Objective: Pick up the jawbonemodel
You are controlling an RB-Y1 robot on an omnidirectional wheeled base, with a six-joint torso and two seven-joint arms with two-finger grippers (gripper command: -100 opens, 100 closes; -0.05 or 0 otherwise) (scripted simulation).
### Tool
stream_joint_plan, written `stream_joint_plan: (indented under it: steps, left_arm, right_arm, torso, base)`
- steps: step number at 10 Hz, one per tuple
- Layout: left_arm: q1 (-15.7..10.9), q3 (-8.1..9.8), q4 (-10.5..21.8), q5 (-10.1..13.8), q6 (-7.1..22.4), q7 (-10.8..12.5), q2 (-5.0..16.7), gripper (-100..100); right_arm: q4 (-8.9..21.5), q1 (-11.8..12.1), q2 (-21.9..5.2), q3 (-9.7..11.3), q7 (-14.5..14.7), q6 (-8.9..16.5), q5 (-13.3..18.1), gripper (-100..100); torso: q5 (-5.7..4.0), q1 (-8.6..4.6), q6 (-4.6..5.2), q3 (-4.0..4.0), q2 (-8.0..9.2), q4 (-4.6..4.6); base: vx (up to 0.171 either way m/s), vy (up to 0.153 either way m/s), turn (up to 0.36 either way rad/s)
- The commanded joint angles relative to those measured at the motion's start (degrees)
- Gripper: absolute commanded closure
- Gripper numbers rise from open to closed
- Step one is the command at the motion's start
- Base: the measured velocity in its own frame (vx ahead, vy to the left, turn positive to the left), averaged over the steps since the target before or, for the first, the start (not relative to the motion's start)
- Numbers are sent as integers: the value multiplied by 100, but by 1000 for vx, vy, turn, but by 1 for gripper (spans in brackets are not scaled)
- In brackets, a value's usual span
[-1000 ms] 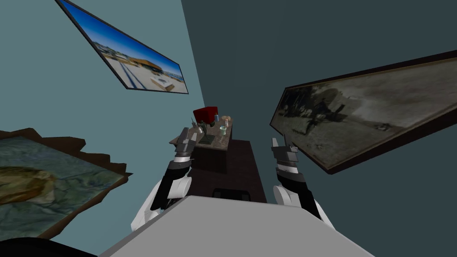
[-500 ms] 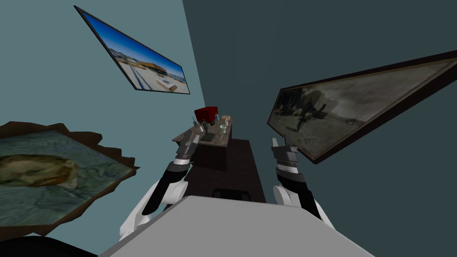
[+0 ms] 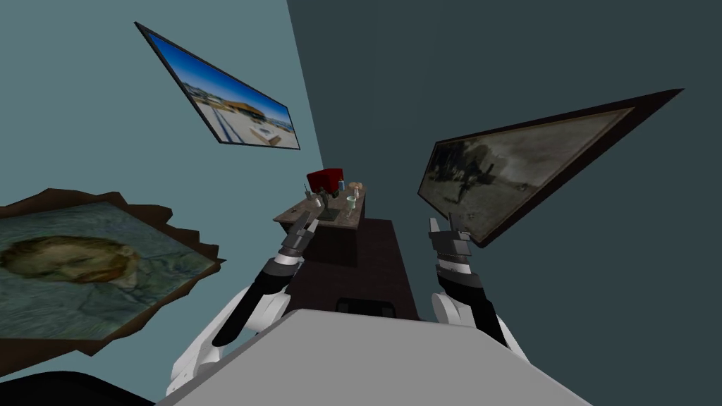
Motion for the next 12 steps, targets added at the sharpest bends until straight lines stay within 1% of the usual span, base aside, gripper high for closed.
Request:
stream_joint_plan:
  steps: [1,2,3,4,5,6,7,8,9,10,11,12]
  left_arm:
    - [111,-62,-15,107,96,-27,286,-100]
    - [111,-62,-15,107,96,-27,357,-100]
    - [202,-107,5,203,167,-41,581,-100]
    - [202,-107,5,203,167,-41,645,-100]
    - [295,-151,30,301,248,-54,866,-100]
    - [295,-151,30,301,248,-54,946,-100]
    - [390,-193,60,400,341,-63,1166,-100]
    - [390,-193,60,400,341,-63,1261,-100]
    - [487,-233,95,499,443,-70,1466,-100]
    - [487,-233,95,499,443,-70,1588,-100]
    - [585,-271,134,598,555,-74,1792,-100]
    - [585,-271,134,598,555,-74,1926,-100]
  right_arm:
    - [0,0,0,0,0,0,0,0]
    - [0,0,0,0,0,0,0,0]
    - [0,0,0,0,0,0,0,0]
    - [0,0,0,0,0,0,0,0]
    - [0,0,0,0,0,0,0,0]
    - [0,0,0,0,0,0,0,0]
    - [0,1,0,0,0,0,0,0]
    - [0,0,0,0,0,0,0,0]
    - [0,1,0,0,0,0,0,0]
    - [0,0,0,0,0,0,0,0]
    - [0,1,0,0,0,0,0,0]
    - [0,1,0,0,0,0,0,0]
  torso:
    - [0,0,0,0,0,0]
    - [0,2,1,-3,-4,-1]
    - [1,5,0,-5,-9,-2]
    - [1,4,1,-6,-10,-3]
    - [1,3,0,-7,-12,-3]
    - [0,-1,1,-9,-14,-4]
    - [0,2,0,-10,-17,-4]
    - [1,2,1,-11,-18,-4]
    - [1,3,0,-12,-20,-5]
    - [0,1,1,-13,-22,-5]
    - [0,1,0,-14,-24,-6]
    - [0,0,1,-16,-27,-6]
  base:
    - [-52,-16,-40]
    - [-38,-7,-22]
    - [-40,-15,-56]
    - [-35,-17,-30]
    - [-27,-27,-70]
    - [-22,-17,-31]
    - [-22,-17,-62]
    - [-18,-16,-44]
    - [-11,-25,-81]
    - [-4,-22,-41]
    - [1,-25,-76]
    - [2,-20,-53]
